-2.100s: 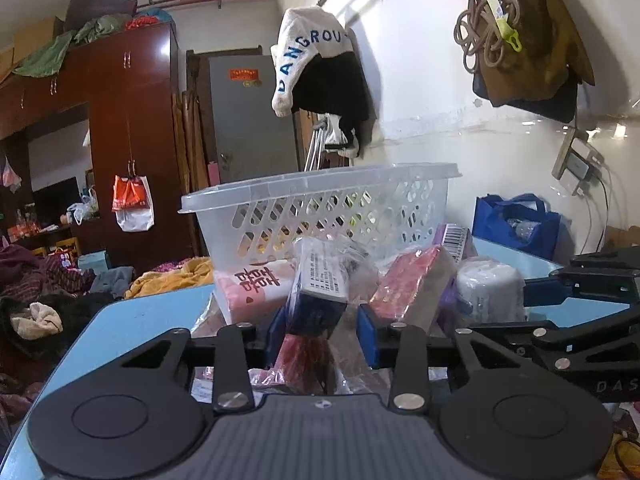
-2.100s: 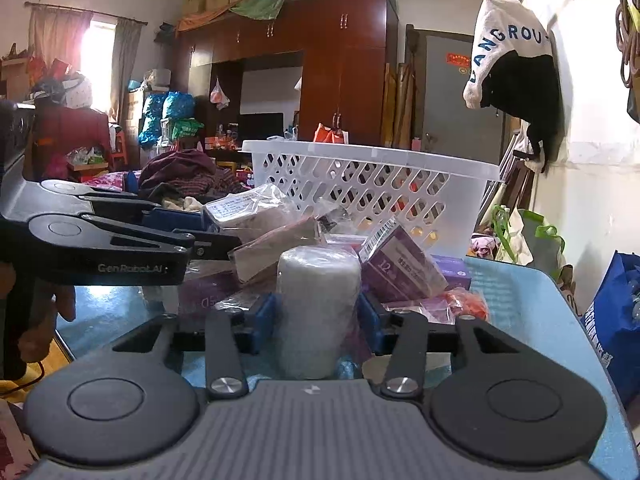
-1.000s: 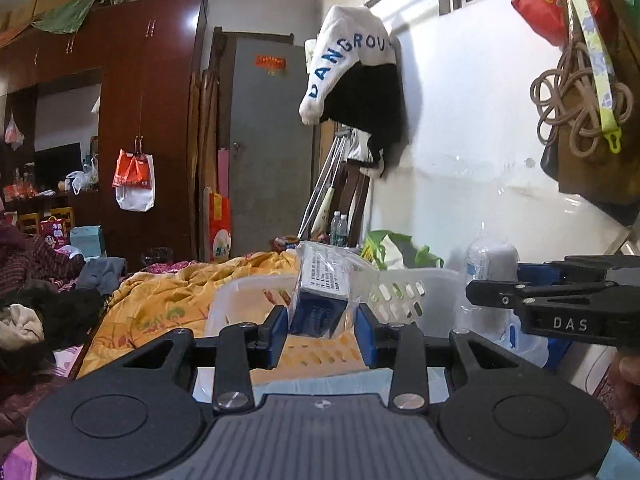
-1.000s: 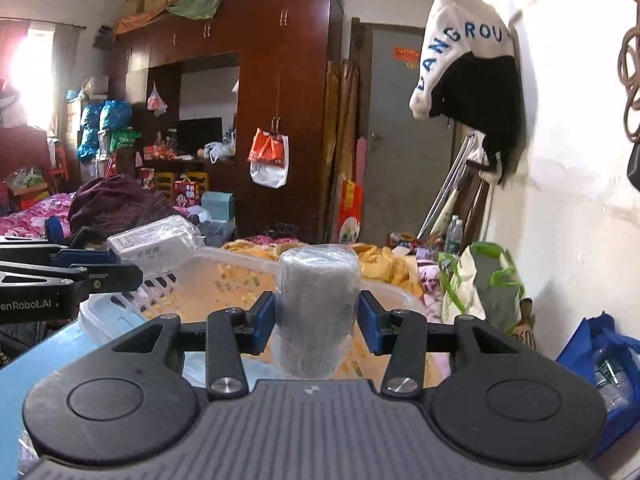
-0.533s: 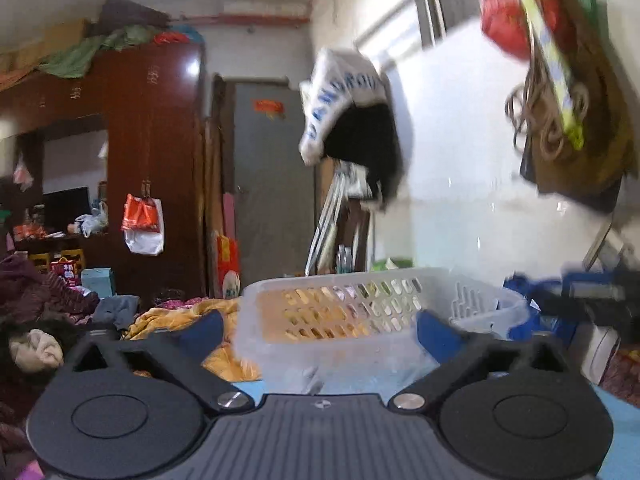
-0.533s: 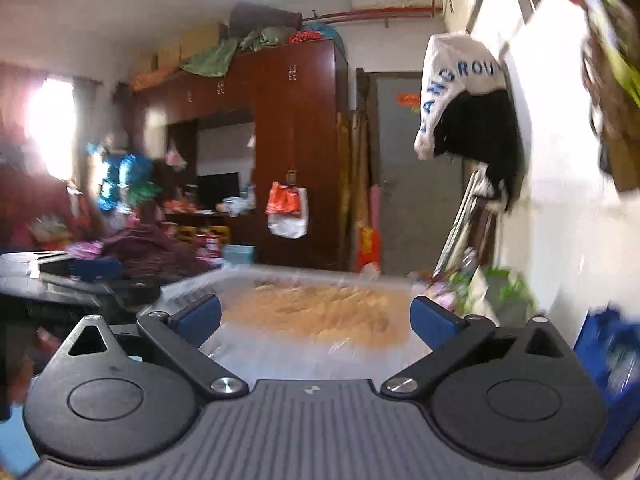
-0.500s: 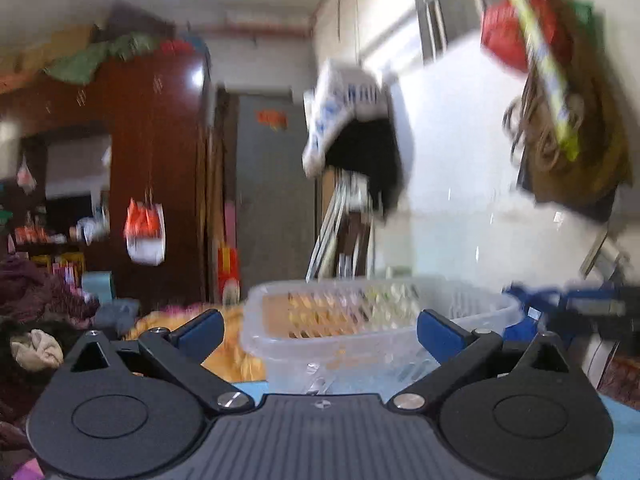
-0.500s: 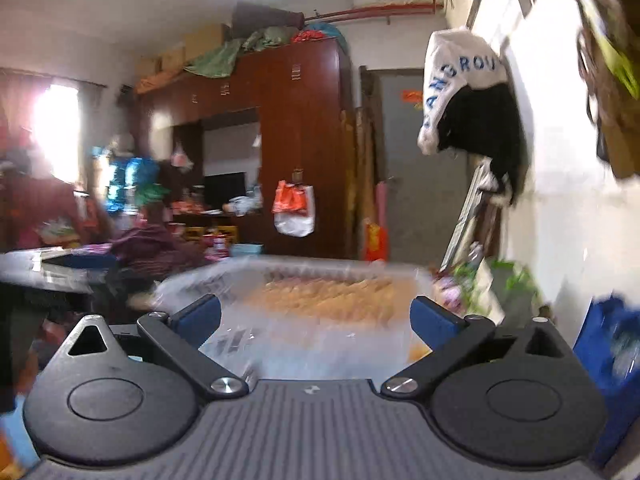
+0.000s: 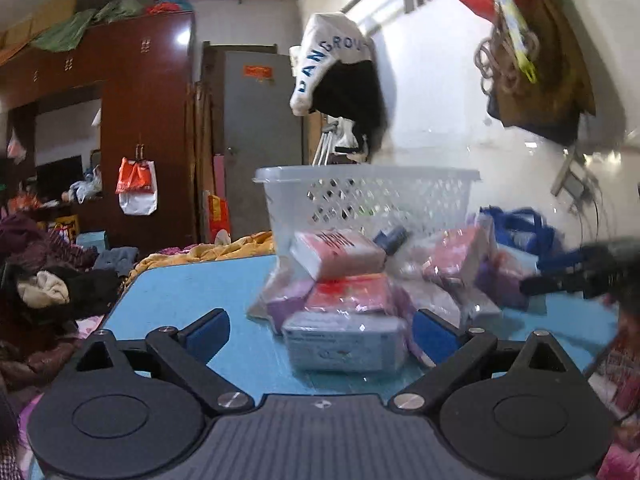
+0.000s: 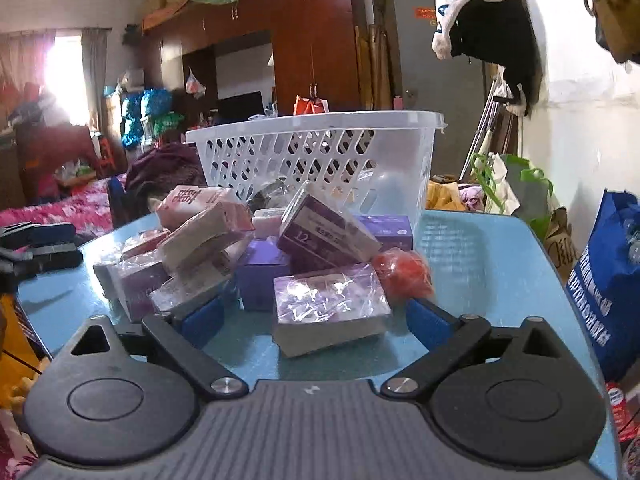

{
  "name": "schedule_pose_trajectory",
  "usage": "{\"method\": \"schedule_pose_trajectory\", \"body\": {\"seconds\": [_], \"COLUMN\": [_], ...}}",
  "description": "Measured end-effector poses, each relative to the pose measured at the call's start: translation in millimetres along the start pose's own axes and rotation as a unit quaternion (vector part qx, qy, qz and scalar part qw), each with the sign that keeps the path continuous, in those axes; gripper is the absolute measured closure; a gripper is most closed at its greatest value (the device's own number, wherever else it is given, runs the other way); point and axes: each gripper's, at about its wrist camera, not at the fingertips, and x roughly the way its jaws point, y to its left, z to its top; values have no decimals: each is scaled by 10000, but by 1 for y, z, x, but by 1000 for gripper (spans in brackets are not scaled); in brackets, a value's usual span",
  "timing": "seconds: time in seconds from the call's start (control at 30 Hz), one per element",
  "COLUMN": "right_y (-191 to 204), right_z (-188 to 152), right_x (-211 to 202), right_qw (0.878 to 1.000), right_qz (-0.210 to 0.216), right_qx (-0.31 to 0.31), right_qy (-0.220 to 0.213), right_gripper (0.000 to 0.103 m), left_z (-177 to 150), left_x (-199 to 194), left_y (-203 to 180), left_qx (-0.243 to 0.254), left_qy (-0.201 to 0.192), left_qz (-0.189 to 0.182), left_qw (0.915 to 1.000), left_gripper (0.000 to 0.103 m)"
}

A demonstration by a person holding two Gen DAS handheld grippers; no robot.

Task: Organize objects
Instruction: 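Grasp the flat bagged blue-white box with left tool while right tool grasps a purple wrapped box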

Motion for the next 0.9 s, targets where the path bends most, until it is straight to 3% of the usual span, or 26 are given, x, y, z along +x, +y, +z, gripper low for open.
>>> {"method": "schedule_pose_trajectory", "body": {"seconds": [0.13, 0.3, 0.37, 0.47, 0.53, 0.9], "right_y": [-1, -3, -6, -7, -6, 4], "right_z": [-3, -6, -8, -9, -10, -13], "right_x": [6, 10, 8, 8, 7, -4], "right_qw": [9997, 9993, 9994, 9994, 9996, 9991], "right_qz": [-85, -56, 55, 89, 110, -85], "right_qx": [24, 48, 105, 166, 136, -238], "right_qy": [239, 353, 313, 278, 215, -346], "right_gripper": [3, 12, 16, 26, 32, 33], "left_z": [-12, -19, -20, -21, -21, -19], "left_x": [3, 8, 12, 13, 11, -4], "left_y": [0, -2, -1, -2, -2, -1], "left_qx": [26, 2, -69, -66, -46, -17], "left_qy": [85, 181, 231, 240, 187, -185], "left_qz": [-291, -173, -171, -84, -22, 112], "left_qw": [9995, 9997, 9996, 9997, 9998, 9998], "left_gripper": [3, 4, 9, 26, 27, 27]}}
